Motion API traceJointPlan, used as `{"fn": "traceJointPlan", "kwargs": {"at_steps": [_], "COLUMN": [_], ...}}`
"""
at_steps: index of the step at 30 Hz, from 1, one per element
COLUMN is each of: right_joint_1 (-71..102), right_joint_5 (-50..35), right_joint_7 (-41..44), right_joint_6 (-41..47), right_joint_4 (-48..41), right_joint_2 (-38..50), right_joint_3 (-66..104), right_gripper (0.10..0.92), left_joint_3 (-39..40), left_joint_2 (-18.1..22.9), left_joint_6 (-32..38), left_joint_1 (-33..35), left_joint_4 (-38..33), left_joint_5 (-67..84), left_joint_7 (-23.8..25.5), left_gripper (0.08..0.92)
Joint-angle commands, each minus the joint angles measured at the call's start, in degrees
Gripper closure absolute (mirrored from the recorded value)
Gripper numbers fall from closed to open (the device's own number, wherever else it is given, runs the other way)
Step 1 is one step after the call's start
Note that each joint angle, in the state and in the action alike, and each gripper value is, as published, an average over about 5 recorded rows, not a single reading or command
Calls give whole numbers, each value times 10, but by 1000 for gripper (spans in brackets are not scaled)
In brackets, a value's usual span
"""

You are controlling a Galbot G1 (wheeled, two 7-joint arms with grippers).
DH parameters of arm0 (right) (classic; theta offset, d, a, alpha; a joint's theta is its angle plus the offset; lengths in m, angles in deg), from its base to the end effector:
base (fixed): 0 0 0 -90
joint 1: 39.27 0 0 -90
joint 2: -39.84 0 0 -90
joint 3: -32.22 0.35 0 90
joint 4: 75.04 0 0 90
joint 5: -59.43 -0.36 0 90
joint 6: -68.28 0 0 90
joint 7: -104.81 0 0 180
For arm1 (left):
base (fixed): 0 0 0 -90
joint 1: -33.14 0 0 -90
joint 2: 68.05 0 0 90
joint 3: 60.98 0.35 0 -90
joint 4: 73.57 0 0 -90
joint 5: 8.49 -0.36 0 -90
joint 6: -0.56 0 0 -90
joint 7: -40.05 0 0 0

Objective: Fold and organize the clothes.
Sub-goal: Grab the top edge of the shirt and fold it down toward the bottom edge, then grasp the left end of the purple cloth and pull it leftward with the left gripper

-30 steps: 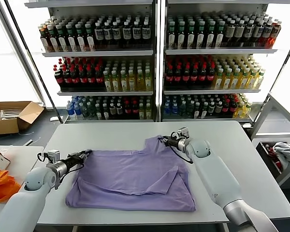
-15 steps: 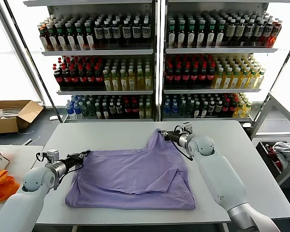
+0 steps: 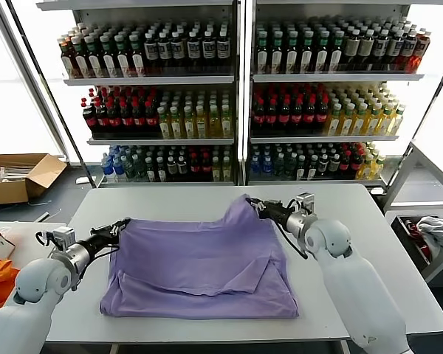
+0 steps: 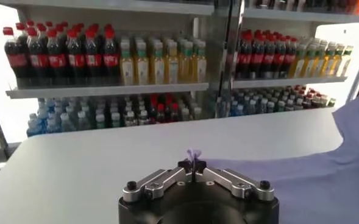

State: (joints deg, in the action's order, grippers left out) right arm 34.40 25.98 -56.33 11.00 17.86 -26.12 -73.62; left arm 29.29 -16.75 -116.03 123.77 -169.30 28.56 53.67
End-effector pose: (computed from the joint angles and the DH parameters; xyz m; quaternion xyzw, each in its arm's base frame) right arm 0.4284 -0.0455 -0.2319 0.3128 -0.9315 -0.0518 0.1784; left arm 0.3555 0.1950 -0.2501 -0.1445 -0.9693 0.0024 0.1992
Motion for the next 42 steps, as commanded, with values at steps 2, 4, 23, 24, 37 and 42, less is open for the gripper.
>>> {"fn": "traceJointPlan", "kwargs": {"at_steps": [2, 4, 23, 24, 37, 42], "right_joint_1": [180, 204, 407, 409, 438, 471], "right_joint_5": [-15, -12, 165, 167, 152, 160], "right_joint_7": [-5, -6, -21, -26, -108, -119], "right_joint_6": [4, 3, -82, -89, -250, -294], "right_joint_4": [164, 183, 293, 296, 328, 313], "right_joint_2": [41, 45, 46, 45, 0, -33], "right_joint_3": [60, 67, 100, 102, 209, 238], "right_gripper": [919, 919, 910, 897, 534, 395], "left_joint_3": [-87, -101, -138, -146, -193, -125], "left_joint_2": [2, 5, 46, 47, 127, 193], "left_joint_6": [7, 8, 18, 15, 33, 63], "left_joint_1": [158, 193, 325, 322, 331, 338], "left_joint_4": [-131, -144, -206, -213, -301, -289], "left_joint_5": [-31, -45, -120, -116, -16, -83], "left_joint_7": [-21, -15, -1, -4, -175, -218], "left_gripper": [914, 914, 900, 888, 527, 380]}}
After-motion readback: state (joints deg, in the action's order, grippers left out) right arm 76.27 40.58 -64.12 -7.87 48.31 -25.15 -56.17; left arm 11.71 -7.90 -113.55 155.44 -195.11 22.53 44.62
